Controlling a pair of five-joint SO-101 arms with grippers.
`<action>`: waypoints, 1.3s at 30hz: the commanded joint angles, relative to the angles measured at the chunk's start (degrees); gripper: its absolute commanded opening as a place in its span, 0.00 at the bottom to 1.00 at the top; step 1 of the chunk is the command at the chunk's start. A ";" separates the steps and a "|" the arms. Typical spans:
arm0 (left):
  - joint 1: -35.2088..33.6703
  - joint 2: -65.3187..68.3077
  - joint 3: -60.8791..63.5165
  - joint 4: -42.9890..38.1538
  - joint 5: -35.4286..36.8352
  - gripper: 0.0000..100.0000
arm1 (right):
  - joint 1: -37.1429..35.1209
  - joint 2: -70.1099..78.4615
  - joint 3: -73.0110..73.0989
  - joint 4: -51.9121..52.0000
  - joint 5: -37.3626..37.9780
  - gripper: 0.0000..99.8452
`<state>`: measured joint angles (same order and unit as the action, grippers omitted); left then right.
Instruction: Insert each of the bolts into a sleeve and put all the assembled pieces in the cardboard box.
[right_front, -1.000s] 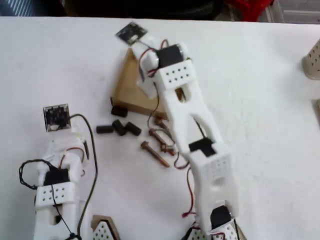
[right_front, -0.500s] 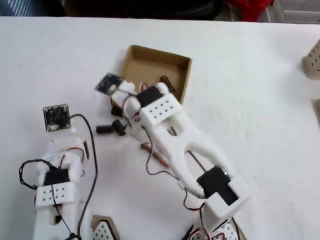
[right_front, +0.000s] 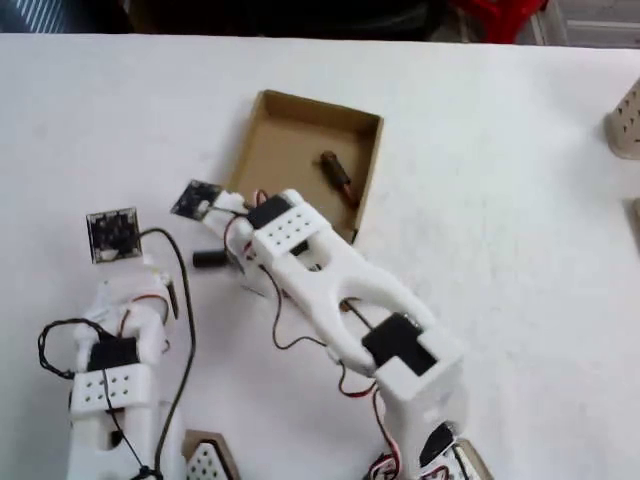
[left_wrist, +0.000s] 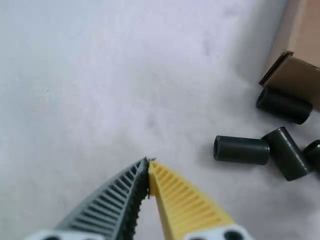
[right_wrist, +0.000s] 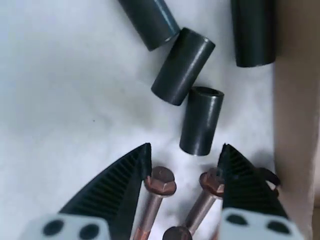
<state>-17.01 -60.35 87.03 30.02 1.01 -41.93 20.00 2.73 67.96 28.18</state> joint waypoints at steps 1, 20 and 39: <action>-0.40 -0.75 -0.35 -1.32 -0.70 0.02 | 0.13 1.54 -5.27 -0.66 0.62 0.19; -0.40 -0.75 -0.35 -1.32 -0.70 0.02 | 3.21 11.12 -12.84 -2.86 0.62 0.17; -0.40 -0.75 -0.35 -1.41 -0.70 0.02 | 3.91 -6.90 -4.92 6.46 0.18 0.02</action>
<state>-17.01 -60.35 87.03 30.02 1.01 -38.77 25.27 -6.59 72.18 28.26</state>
